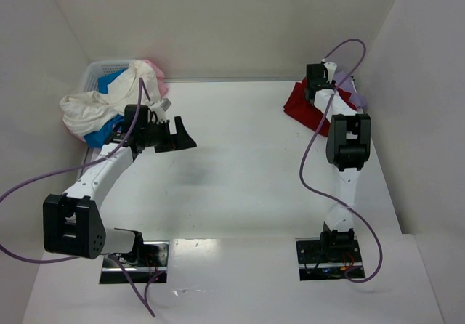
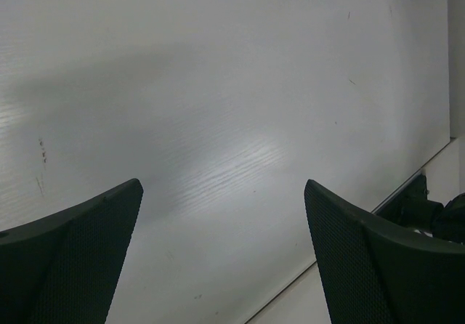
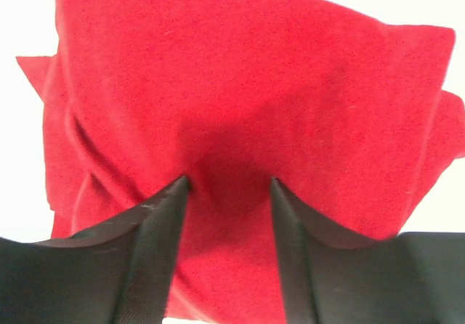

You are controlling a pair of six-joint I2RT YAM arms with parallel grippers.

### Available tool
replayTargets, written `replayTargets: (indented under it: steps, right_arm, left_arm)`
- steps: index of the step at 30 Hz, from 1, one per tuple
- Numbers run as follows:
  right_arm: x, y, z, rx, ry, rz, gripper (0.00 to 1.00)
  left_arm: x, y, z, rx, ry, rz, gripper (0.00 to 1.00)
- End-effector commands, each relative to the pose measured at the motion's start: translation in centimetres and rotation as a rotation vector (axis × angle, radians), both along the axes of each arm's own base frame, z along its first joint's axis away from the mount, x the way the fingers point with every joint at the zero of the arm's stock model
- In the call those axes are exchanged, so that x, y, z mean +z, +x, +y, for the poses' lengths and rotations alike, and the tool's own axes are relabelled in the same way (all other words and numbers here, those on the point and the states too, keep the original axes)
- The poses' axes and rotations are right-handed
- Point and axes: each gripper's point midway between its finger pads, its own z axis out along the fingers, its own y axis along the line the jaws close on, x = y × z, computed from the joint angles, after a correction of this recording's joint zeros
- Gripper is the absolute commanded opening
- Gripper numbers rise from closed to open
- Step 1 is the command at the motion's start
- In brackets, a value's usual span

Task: Fold and stack the t-shirts
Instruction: Put the neatly folded tshirt into the corner of the board with the right arm

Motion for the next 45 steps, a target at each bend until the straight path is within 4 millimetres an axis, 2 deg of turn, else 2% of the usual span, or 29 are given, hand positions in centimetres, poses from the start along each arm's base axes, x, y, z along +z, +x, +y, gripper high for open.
replayTargets:
  steps: [1,2,4,5,8,13,15,17,20,21,22,24,25,26,27,28,29,31,32,34,35,37,38,40,41,42,43,44,45]
  right_arm:
    - [3.6,1.3,-1.6,-0.031,-0.015,-0.08,0.58]
    - [3.5,1.2,-2.7,-0.045,-0.01,-0.08,0.6]
    - [3.0,1.5,-3.3,-0.045,0.002,-0.069,0.64]
    - [1.7,1.3,-3.3,-0.045,0.002,-0.034,0.64]
    - [1.7,1.1,-4.6,-0.075,0.009,-0.039,0.68]
    - [3.6,1.5,-4.7,-0.035,0.007,-0.067,0.75]
    - [3.4,1.7,-4.6,-0.002,0.027,-0.063,0.77]
    - [2.4,1.2,-6.0,-0.02,0.036,-0.036,0.78]
    - [0.9,0.7,-5.7,-0.011,0.047,0.0,0.79]
    - [1.1,0.6,-5.5,-0.009,0.061,-0.006,0.79]
    - [2.2,0.6,-5.5,-0.009,0.059,-0.025,0.79]
    - [2.7,-0.3,-5.3,-0.024,0.077,-0.02,0.86]
    - [5.1,-0.8,-5.0,-0.012,0.083,-0.052,0.87]
    - [6.5,-1.0,-4.8,-0.003,0.087,-0.08,0.88]
    - [6.6,-2.0,-4.5,0.007,0.095,-0.079,0.9]
    - [7.9,-2.3,-3.9,0.027,0.118,-0.114,0.91]
    - [11.6,-3.1,-3.5,0.049,0.123,-0.188,0.93]
    - [12.6,-4.2,-2.1,0.11,0.161,-0.215,0.94]
    - [15.3,-5.0,-1.7,0.131,0.164,-0.269,0.94]
    - [15.7,-6.1,-0.1,0.175,0.165,-0.268,0.96]
    - [15.9,-6.7,0.0,0.174,0.166,-0.26,0.97]
    - [17.0,-8.4,1.0,0.199,0.174,-0.268,0.98]
    - [17.2,-9.1,1.6,0.204,0.183,-0.268,1.0]
    - [18.2,-11.1,1.9,0.208,0.176,-0.288,1.0]
    - [18.6,-11.7,1.7,0.185,0.175,-0.3,1.0]
    - [18.3,-12.4,1.5,0.177,0.171,-0.295,1.0]
    - [19.2,-13.0,1.6,0.174,0.176,-0.319,1.0]
    - [19.2,-13.3,1.6,0.174,0.176,-0.321,1.0]
    - [18.1,-13.8,1.6,0.172,0.178,-0.297,1.0]
  left_arm:
    - [1.8,1.2,-0.4,-0.027,-0.025,-0.05,1.0]
    - [1.8,1.2,-0.4,-0.027,-0.025,-0.05,1.0]
    - [1.5,1.2,-0.5,-0.034,-0.03,-0.04,1.0]
    - [2.0,1.4,-0.6,-0.034,-0.031,-0.051,1.0]
    - [2.0,1.6,-0.6,-0.034,-0.031,-0.051,1.0]
    - [2.8,1.9,-0.7,-0.047,-0.034,-0.076,1.0]
    - [3.5,2.0,-0.7,-0.047,-0.035,-0.094,1.0]
    - [4.0,1.8,-0.8,-0.054,-0.042,-0.105,1.0]
    - [4.6,1.6,-1.1,-0.079,-0.055,-0.128,1.0]
    - [5.1,1.3,-1.4,-0.096,-0.069,-0.139,1.0]
    - [5.1,1.3,-1.4,-0.101,-0.064,-0.145,1.0]
    - [5.3,0.8,-2.6,-0.148,-0.071,-0.158,1.0]
    - [5.3,0.6,-2.9,-0.159,-0.072,-0.158,1.0]
    - [5.8,0.7,-3.7,-0.18,-0.076,-0.19,1.0]
    - [6.5,0.7,-4.3,-0.197,-0.092,-0.206,1.0]
    - [6.3,0.8,-4.7,-0.202,-0.1,-0.198,1.0]
    - [6.9,1.2,-5.6,-0.224,-0.105,-0.224,1.0]
    - [7.4,1.7,-6.7,-0.237,-0.124,-0.229,1.0]
    - [7.3,2.4,-7.3,-0.249,-0.127,-0.245,1.0]
    - [8.0,3.1,-8.9,-0.278,-0.143,-0.27,1.0]
    - [7.2,4.0,-9.7,-0.284,-0.139,-0.262,1.0]
    - [7.0,4.8,-11.3,-0.305,-0.144,-0.264,1.0]
    - [6.7,6.1,-12.2,-0.302,-0.151,-0.266,1.0]
    - [6.4,7.2,-13.7,-0.309,-0.154,-0.272,1.0]
    - [5.2,8.2,-14.4,-0.3,-0.151,-0.257,1.0]
    - [5.8,9.3,-15.0,-0.287,-0.142,-0.281,1.0]
    - [5.8,9.8,-15.6,-0.289,-0.142,-0.292,1.0]
    - [4.5,10.3,-16.5,-0.295,-0.133,-0.271,1.0]
    - [4.5,10.6,-17.1,-0.304,-0.135,-0.275,1.0]
